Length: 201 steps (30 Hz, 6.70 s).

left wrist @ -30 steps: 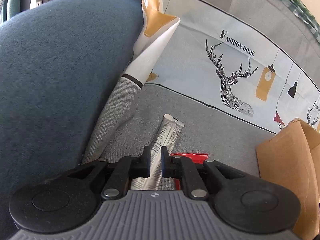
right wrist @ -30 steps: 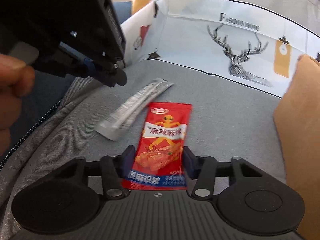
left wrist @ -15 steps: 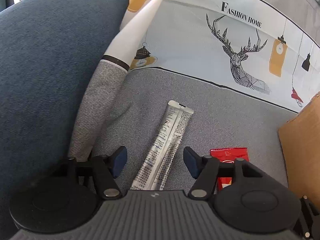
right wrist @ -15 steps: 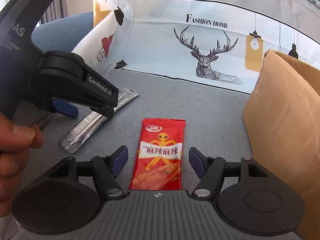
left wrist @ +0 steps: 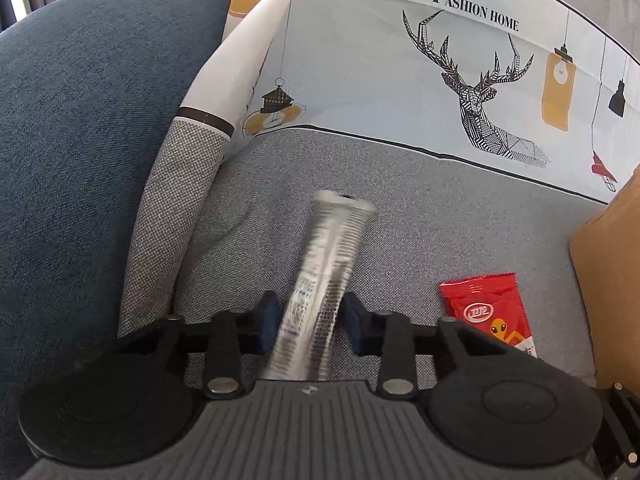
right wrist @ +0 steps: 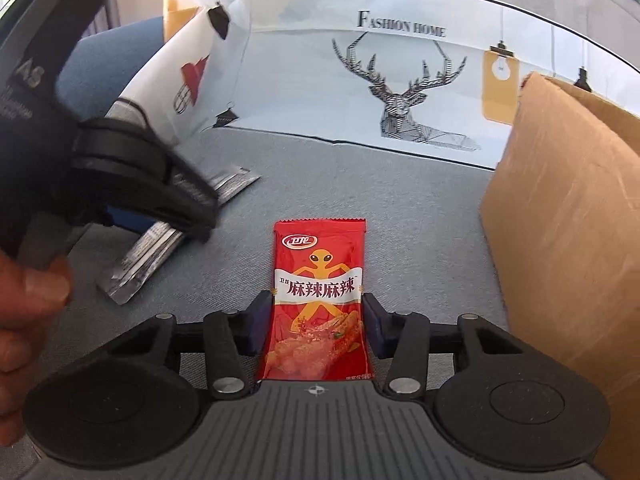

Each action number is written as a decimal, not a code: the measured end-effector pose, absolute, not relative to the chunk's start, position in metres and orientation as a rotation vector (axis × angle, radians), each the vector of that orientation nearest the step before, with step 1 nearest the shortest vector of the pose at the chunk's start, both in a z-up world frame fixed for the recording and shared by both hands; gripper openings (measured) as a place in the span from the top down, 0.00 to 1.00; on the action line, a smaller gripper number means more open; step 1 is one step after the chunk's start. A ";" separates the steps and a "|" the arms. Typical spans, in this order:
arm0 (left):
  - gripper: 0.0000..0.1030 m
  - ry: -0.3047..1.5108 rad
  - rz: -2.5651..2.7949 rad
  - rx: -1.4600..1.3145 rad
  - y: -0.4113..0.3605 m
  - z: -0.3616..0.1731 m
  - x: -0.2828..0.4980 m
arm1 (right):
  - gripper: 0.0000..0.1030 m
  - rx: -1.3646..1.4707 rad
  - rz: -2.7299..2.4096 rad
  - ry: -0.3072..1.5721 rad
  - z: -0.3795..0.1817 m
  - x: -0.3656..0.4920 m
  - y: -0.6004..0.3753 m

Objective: Organize snacks

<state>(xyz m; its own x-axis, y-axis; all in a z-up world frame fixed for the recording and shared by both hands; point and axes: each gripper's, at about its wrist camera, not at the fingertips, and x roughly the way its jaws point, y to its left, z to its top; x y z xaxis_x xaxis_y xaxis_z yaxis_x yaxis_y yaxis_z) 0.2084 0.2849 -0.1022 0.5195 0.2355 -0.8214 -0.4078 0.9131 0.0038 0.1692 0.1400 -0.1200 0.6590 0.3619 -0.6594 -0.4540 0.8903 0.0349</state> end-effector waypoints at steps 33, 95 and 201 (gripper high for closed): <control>0.81 0.887 0.384 -0.386 0.281 -0.063 0.168 | 0.53 -0.084 0.488 0.629 -0.076 0.144 0.106; 0.81 0.570 -0.167 -0.306 0.048 0.026 0.166 | 0.54 -0.051 0.276 0.381 0.021 0.131 -0.188; 0.01 0.754 0.065 -0.240 0.019 -0.019 0.044 | 0.01 -0.065 0.253 0.581 0.001 0.064 -0.204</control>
<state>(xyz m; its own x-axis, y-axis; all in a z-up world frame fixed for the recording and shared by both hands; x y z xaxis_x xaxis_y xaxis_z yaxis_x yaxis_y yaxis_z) 0.0441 0.0188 -0.0185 0.7285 -0.0274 -0.6845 -0.1444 0.9706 -0.1925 0.0637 -0.2043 0.0015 0.8060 0.2181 -0.5502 -0.2545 0.9670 0.0105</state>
